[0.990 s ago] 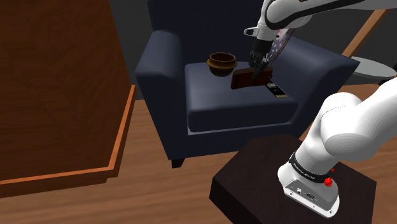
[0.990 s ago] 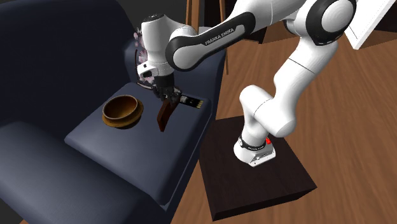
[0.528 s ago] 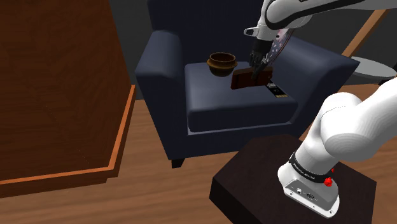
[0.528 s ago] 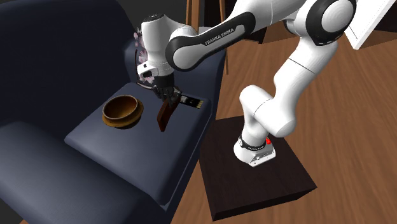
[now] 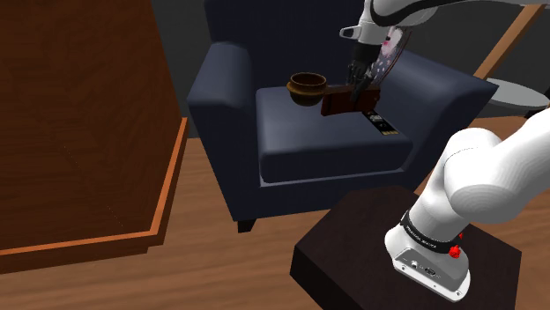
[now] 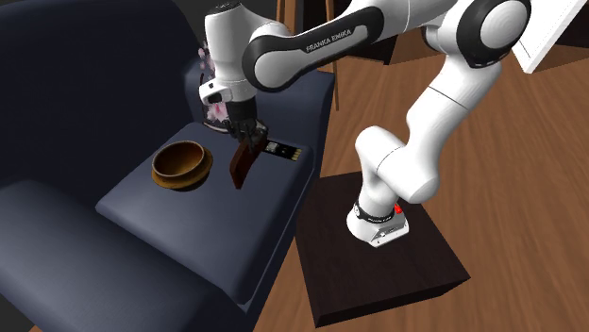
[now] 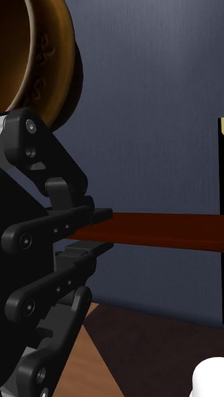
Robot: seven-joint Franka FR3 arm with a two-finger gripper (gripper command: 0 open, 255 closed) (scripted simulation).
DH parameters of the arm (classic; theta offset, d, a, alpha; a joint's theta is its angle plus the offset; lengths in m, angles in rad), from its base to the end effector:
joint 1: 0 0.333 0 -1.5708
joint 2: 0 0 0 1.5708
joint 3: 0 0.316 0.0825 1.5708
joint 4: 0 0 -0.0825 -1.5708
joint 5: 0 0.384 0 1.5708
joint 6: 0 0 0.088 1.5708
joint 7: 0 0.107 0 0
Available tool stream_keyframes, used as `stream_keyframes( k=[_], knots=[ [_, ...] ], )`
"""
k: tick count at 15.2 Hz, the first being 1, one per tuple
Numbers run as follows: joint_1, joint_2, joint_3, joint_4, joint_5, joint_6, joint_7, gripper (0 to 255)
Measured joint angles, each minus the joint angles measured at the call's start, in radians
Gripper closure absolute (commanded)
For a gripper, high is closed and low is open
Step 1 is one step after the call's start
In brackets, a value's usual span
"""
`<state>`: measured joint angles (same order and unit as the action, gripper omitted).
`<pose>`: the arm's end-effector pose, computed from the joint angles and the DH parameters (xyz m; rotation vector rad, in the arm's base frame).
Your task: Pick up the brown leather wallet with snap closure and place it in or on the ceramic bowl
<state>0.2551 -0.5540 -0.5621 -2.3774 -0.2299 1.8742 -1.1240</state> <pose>0.3771 -0.1562 0.4886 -2.7349 -1.4246 -0.0507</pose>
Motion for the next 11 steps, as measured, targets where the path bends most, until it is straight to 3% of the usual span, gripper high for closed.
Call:
stream_keyframes(
  k=[11],
  knots=[
    [0.007, -0.013, 0.034, 0.135, 0.019, -0.149, 0.004, 255]
  ],
)
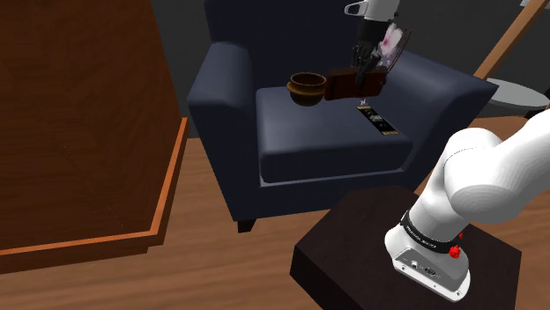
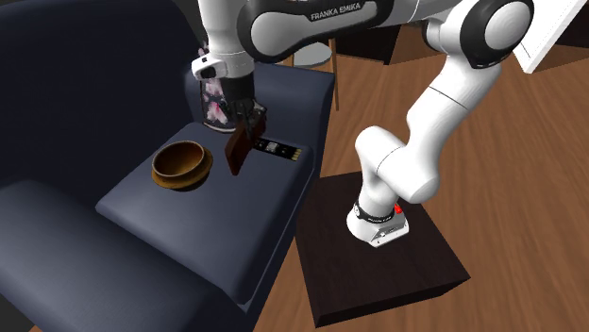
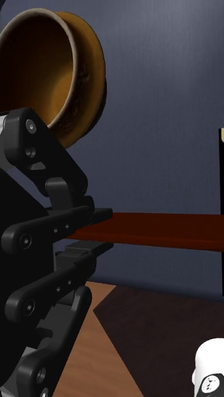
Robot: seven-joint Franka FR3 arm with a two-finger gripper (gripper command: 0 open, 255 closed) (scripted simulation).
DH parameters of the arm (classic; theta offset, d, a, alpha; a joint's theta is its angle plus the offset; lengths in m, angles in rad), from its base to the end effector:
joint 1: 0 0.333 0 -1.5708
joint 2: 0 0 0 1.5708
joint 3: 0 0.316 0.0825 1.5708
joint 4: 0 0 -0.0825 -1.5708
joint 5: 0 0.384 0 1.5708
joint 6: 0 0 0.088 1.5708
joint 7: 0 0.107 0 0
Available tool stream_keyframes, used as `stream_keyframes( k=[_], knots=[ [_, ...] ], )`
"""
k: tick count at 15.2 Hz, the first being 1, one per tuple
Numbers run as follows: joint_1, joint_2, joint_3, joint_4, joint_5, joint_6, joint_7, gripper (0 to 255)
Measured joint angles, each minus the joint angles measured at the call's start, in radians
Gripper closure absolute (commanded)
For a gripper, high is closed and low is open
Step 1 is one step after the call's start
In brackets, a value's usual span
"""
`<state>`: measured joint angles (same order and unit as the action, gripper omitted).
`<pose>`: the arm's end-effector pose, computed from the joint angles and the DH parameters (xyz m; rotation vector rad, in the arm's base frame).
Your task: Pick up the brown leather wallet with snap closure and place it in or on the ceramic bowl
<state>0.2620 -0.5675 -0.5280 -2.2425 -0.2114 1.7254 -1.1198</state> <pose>0.3760 -0.1560 0.5467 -2.7352 -1.4244 -0.0509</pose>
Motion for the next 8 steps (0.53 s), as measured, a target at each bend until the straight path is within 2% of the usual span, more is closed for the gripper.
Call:
stream_keyframes(
  k=[8],
  knots=[
    [0.009, 0.013, 0.016, 0.116, 0.016, -0.104, -0.003, 255]
  ],
)
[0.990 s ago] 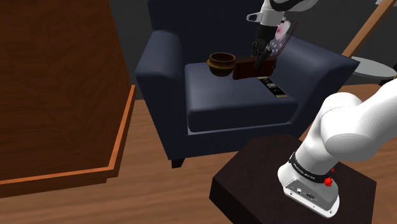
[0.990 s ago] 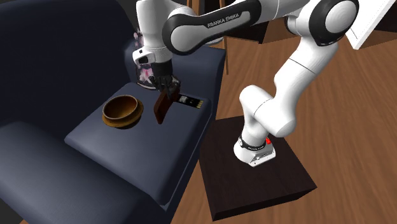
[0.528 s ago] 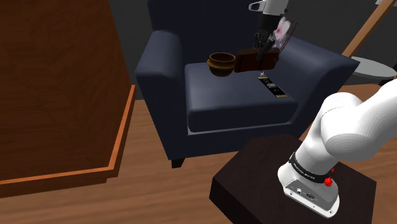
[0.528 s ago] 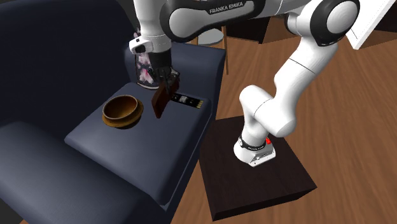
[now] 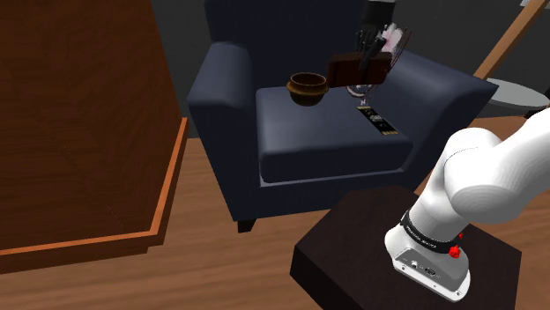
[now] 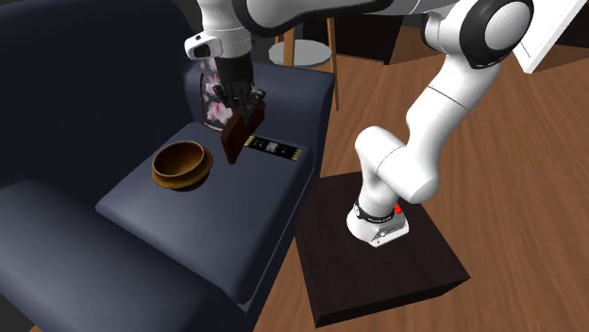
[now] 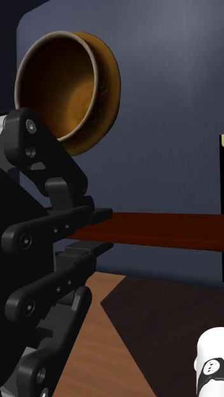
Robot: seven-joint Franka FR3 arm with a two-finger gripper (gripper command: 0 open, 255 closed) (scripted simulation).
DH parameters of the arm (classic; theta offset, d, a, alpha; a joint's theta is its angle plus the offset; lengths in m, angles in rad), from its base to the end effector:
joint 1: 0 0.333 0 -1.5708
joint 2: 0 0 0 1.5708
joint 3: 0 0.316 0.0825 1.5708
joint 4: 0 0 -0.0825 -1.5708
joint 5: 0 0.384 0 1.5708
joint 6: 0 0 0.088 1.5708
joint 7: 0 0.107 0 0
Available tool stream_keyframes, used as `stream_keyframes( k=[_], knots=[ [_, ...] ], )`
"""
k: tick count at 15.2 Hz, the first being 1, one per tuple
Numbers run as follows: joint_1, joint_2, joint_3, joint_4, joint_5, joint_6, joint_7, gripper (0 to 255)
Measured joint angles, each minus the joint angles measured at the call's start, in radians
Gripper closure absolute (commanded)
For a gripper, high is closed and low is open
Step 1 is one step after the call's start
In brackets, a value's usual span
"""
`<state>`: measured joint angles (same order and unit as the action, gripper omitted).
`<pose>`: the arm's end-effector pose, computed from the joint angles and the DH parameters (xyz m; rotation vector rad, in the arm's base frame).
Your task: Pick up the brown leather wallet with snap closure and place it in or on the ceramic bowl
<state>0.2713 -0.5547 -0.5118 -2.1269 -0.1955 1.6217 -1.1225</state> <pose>0.3763 -0.1565 0.5890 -2.7350 -1.4246 -0.0509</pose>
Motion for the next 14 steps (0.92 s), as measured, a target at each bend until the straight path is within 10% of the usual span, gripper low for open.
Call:
stream_keyframes(
  k=[8, 14],
  knots=[
    [0.014, 0.038, 0.006, 0.127, 0.020, -0.091, -0.006, 255],
    [0.069, 0.281, -0.064, 0.341, 0.114, -0.080, -0.056, 255]
  ],
)
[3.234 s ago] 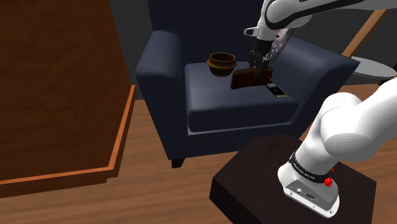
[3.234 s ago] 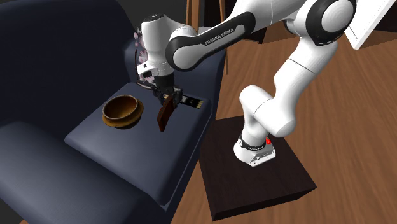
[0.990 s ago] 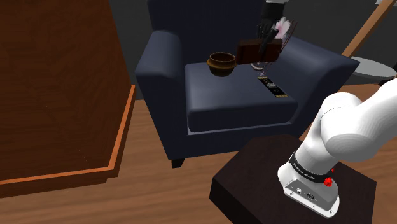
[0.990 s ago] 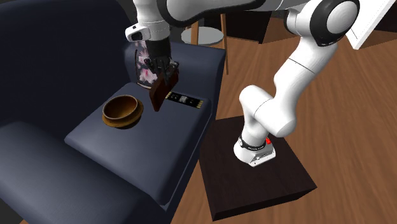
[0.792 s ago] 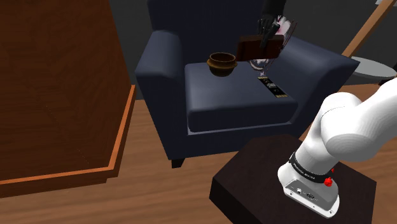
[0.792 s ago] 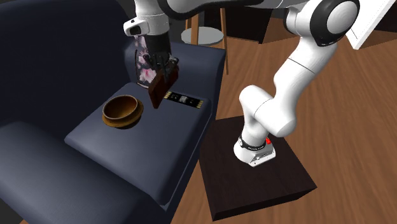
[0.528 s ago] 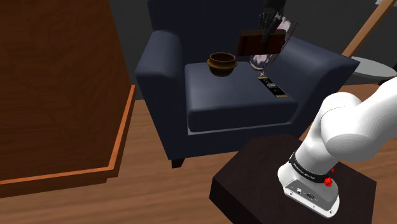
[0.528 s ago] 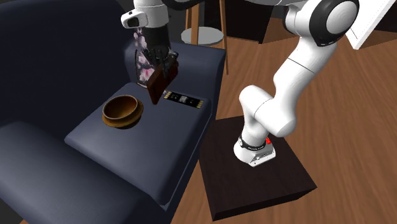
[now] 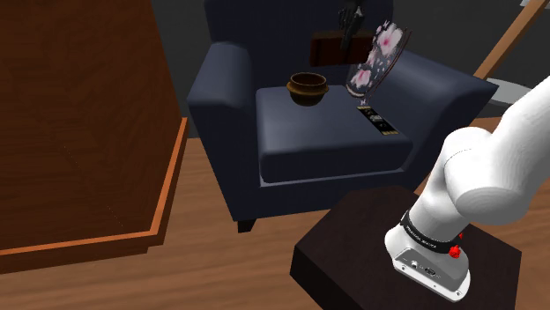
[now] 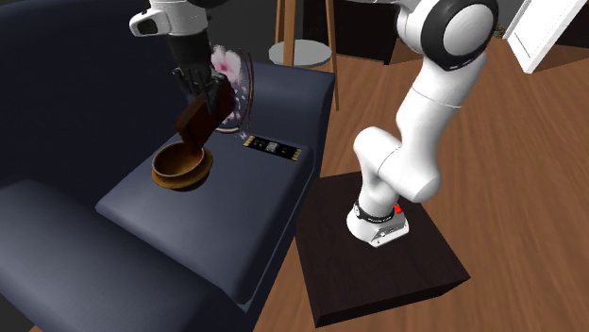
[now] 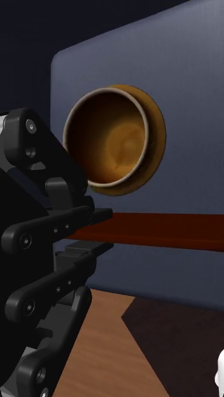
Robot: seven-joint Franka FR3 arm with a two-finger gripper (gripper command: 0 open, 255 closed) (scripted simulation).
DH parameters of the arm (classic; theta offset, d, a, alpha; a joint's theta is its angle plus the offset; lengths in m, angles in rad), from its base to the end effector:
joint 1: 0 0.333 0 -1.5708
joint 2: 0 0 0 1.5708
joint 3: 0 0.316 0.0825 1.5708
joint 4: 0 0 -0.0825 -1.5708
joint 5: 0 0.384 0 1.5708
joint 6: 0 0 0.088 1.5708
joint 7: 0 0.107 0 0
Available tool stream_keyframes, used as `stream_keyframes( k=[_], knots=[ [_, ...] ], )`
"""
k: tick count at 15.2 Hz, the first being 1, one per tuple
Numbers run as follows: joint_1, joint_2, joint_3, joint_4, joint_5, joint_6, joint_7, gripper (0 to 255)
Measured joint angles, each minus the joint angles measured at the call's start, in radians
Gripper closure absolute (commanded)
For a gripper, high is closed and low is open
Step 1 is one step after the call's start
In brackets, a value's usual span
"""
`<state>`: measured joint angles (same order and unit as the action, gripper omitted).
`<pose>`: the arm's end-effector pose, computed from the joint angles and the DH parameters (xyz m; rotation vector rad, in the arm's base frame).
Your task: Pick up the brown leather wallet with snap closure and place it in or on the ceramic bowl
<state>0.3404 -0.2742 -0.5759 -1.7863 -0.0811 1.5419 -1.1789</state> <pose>0.4539 -0.1561 0.6358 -2.7336 -1.4227 -0.0512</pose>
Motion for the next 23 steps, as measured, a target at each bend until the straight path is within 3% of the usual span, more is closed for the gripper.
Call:
stream_keyframes(
  k=[5, 9, 23],
  knots=[
    [0.002, 0.250, -0.073, 0.238, 0.131, -0.031, -0.082, 255],
    [-0.056, 0.469, -0.103, 0.478, 0.266, -0.102, -0.143, 255],
    [-0.022, 0.432, -0.093, 0.249, 0.242, 0.098, -0.140, 255]
  ],
)
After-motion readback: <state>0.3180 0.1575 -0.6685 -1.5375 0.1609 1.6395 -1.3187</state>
